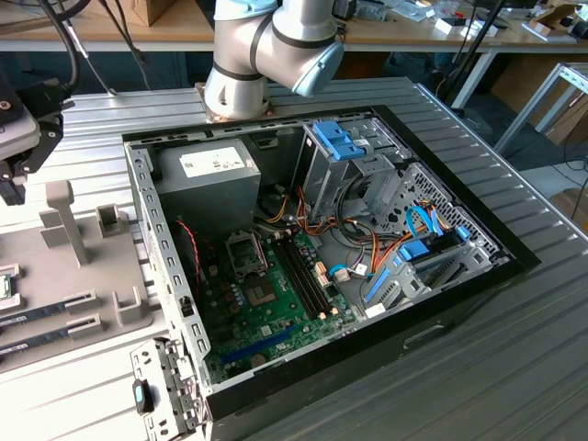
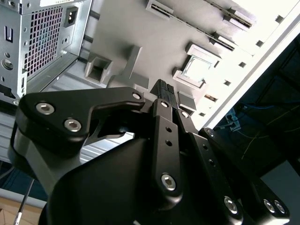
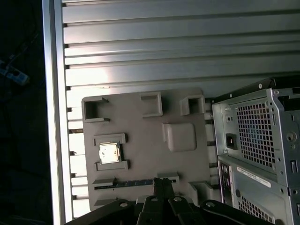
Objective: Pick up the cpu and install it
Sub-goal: 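Reach for the cpu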
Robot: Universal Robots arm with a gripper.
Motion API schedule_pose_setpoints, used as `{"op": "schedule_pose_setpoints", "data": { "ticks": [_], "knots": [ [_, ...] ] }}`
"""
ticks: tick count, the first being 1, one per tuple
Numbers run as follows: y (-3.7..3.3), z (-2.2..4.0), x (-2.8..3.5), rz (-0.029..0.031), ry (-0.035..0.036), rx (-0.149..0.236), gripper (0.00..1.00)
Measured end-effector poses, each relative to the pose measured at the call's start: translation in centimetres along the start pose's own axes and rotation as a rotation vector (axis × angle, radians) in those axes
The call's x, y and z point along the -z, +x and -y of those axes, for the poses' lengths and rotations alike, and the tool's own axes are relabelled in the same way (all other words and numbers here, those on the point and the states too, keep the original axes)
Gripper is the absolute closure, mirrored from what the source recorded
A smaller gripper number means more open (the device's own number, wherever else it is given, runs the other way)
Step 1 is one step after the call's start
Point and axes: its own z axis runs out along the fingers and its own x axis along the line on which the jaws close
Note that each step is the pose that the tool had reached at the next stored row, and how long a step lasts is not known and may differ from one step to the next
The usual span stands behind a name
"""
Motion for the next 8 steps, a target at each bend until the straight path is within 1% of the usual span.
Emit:
{"op": "schedule_pose_setpoints", "data": {
  "ticks": [5, 8],
  "knots": [
    [0.06, 0.01, -0.15, 0.0, 0.0, 0.0, 0.89],
    [0.13, 0.02, -0.36, 0.0, 0.0, 0.0, 0.89]
  ]
}}
